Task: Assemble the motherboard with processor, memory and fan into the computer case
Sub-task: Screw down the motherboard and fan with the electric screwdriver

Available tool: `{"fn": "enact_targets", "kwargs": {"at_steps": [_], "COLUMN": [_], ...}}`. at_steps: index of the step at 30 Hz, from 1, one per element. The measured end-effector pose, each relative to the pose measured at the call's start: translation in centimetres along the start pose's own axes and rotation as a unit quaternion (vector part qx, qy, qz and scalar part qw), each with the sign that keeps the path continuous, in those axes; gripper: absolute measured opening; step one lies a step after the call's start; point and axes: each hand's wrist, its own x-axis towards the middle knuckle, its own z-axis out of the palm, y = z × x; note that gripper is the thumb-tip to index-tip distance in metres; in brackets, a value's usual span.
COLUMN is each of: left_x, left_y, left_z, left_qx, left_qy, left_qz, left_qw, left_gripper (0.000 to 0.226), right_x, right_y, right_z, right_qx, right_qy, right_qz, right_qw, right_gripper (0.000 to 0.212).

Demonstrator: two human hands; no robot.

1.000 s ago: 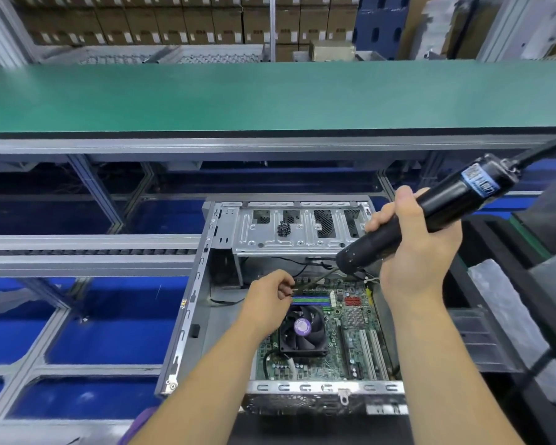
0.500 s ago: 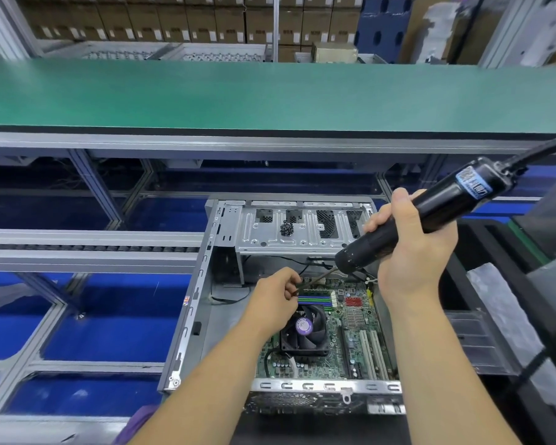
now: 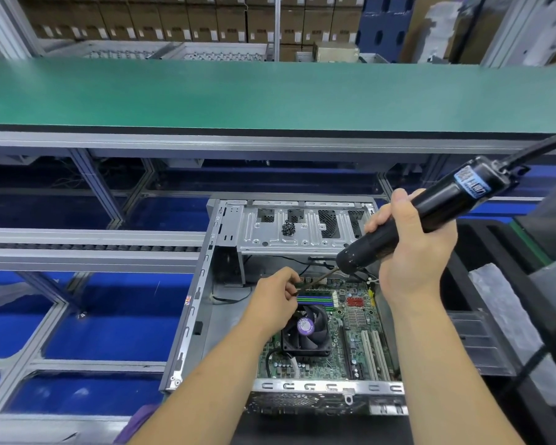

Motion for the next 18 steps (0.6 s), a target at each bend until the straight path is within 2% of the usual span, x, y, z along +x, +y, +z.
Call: {"fn": "enact_targets", "kwargs": {"at_steps": [8,12,15,18], "left_x": [0.0,-0.1,-0.1,-0.2], "left_y": [-0.1,-0.1,-0.4,-0.9], "left_z": [-0.1,-0.6,-1.1,-1.7], "left_qx": [0.056,0.089,0.121,0.138], "left_qy": [-0.024,-0.022,-0.003,0.004], "left_qz": [0.007,0.012,0.006,0.004], "left_qw": [0.998,0.996,0.993,0.99], "left_gripper": [0.033,0.032,0.035,0.036], "right_x": [-0.6,-1.5,-1.6,-1.8], "right_y": [0.7,1.4,1.9,2.0], "right_z": [1.0,3.1,3.9,4.7], "right_qx": [-0.065,-0.102,-0.104,-0.1], "right_qy": [-0.145,-0.151,-0.153,-0.163], "right_qz": [-0.013,-0.019,-0.001,0.015], "right_qw": [0.987,0.983,0.983,0.981], "right_gripper": [0.012,0.02,0.037,0.04]}}
